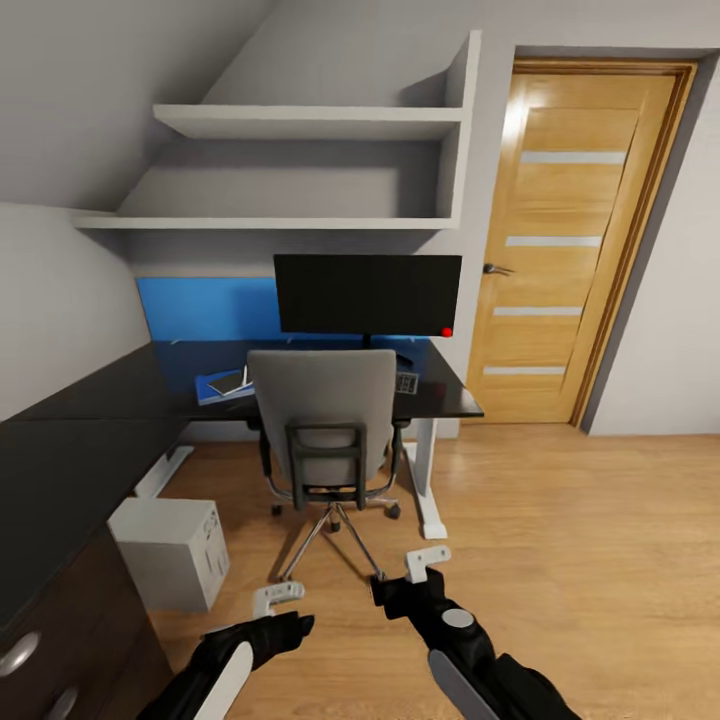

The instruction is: In the bedroom, organize the workspace by keeping the computer under the desk, ensuring the monitor is on the desk, placing the keyboard on the desk next to the monitor, placing the mouse on the desk next to the keyboard, moving the folder from the swivel chair onto the desk next to the mouse, stacking the notebook on top of the folder with the pen on top of the notebook, and positioning the swivel chair next to the desk.

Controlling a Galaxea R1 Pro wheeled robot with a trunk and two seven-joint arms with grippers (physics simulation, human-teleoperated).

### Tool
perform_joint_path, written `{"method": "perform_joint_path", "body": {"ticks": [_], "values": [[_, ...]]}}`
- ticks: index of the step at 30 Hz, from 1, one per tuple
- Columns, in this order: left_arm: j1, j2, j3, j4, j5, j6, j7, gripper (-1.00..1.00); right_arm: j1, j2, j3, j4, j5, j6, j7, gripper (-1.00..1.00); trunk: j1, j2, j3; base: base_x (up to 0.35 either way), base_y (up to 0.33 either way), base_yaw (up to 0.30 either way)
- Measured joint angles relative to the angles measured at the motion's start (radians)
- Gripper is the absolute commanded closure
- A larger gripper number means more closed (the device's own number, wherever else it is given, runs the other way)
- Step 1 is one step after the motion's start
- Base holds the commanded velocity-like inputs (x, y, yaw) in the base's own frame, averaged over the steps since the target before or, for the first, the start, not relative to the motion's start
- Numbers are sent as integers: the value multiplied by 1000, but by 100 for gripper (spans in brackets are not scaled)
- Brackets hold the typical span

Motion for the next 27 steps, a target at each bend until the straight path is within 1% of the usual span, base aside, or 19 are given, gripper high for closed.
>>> {"method": "perform_joint_path", "body": {"ticks": [2, 3, 4, 5, 6, 7, 9, 10, 13, 16, 27], "values": [[2, -3, -1, -1, 1, 2, 1, -100, 2, -5, 0, -14, 0, 2, 0, -100, 0, 0, 0, -9, 0, -286], [13, -13, -1, -2, 18, 5, 2, -100, 15, -32, -2, -113, 1, 63, 0, -100, 0, 0, 0, -1, 0, -298], [23, -8, 5, -1, 39, -1, 3, -100, 20, -52, -2, -161, 0, 102, 0, -100, 0, 0, 0, 0, 0, -98], [45, -2, 67, 2, 79, -46, 6, -100, 23, -86, -3, -214, -4, 139, 1, -100, 0, 0, 0, 0, 0, -79], [48, -1, 75, 3, 84, -52, 6, -100, 24, -92, -3, -219, -5, 142, 1, -100, 0, 0, 0, 0, 0, -50], [51, 0, 83, 4, 87, -59, 6, -100, 24, -105, -3, -223, -6, 145, 4, -100, 0, 0, 0, 0, 0, -40], [54, 0, 88, 6, 88, -64, 6, -100, 26, -120, -2, -226, -7, 146, 8, -100, 0, 0, 0, 0, 0, -32], [54, 0, 88, 6, 88, -64, 6, -100, 26, -121, -2, -226, -7, 146, 8, -100, 0, 0, 0, 0, 0, -26], [68, 0, 93, 8, 88, -73, 5, -100, 27, -144, -2, -230, -8, 146, 12, -100, 0, 0, 0, -41, -67, -11], [74, 0, 95, 8, 88, -75, 6, -100, 27, -151, -2, -232, -7, 145, 12, -100, 0, 0, 0, -122, -172, -5], [78, 0, 97, 8, 87, -77, 7, -100, 26, -153, -3, -234, -5, 144, 12, -100, 0, 0, 0, -196, -219, -1]]}}
